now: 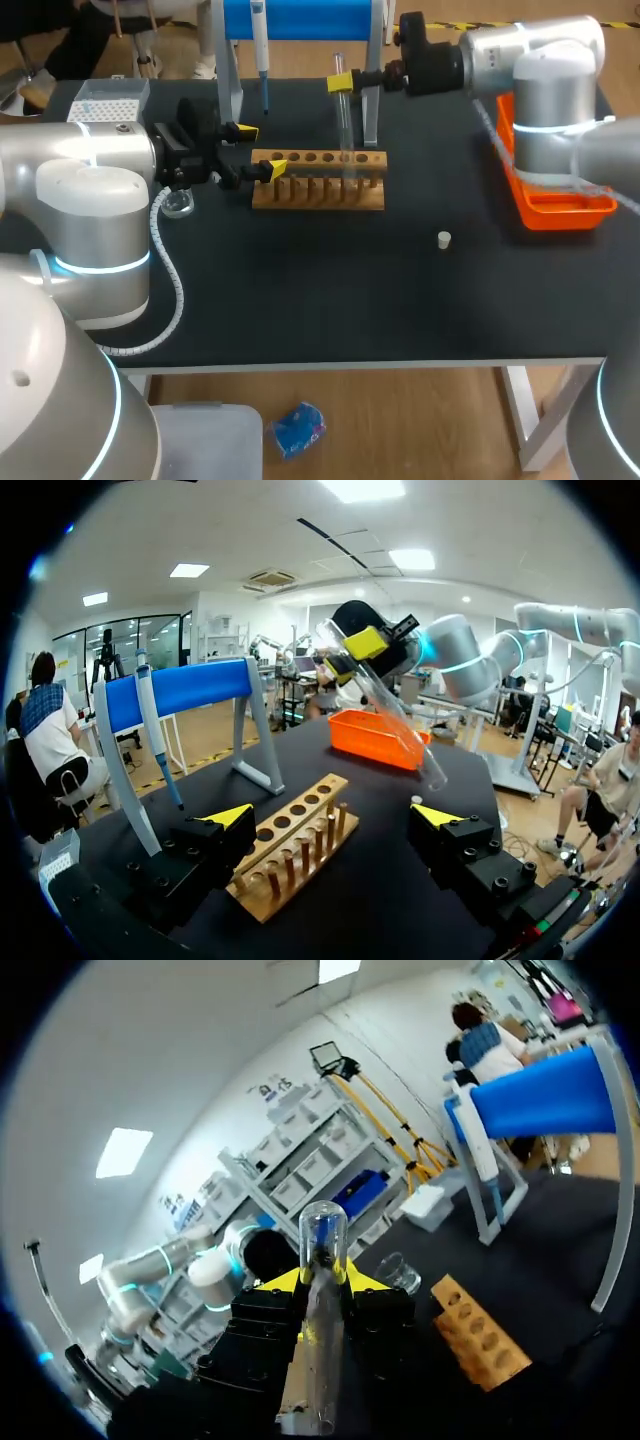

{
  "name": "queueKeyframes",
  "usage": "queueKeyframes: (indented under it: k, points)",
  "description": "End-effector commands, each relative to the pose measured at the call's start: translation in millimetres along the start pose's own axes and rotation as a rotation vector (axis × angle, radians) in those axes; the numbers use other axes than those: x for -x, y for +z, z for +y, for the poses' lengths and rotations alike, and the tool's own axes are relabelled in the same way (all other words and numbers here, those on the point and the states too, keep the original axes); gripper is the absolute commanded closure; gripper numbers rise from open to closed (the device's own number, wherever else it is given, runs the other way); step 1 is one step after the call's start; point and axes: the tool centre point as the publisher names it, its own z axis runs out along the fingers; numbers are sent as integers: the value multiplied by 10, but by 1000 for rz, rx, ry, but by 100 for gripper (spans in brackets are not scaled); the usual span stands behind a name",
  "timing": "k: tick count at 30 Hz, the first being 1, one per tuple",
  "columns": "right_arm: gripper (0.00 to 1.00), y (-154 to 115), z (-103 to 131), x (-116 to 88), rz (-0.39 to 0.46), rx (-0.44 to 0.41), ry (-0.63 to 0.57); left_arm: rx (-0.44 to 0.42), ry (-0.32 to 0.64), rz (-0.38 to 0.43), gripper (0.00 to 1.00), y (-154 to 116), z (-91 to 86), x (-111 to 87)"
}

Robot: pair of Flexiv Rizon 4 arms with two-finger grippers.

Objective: Invert the test tube, pick up the pipette, mount the tip to pipette, aspirate from beaker and dispense into the tube, eject the tip, return the pipette, and cap with the stopper.

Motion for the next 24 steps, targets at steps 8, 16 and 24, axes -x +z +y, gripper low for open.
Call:
queueKeyframes:
  k: [8, 16, 24]
  points:
    - [100, 10, -33, 27, 89, -14, 236, -2, 1, -1, 0, 0, 7, -3]
    - [100, -46, -57, 136, 108, -5, 405, -2, 1, -1, 0, 0, 7, -3]
    - [100, -73, -43, 213, 143, 11, 557, -2, 1, -1, 0, 0, 7, -3]
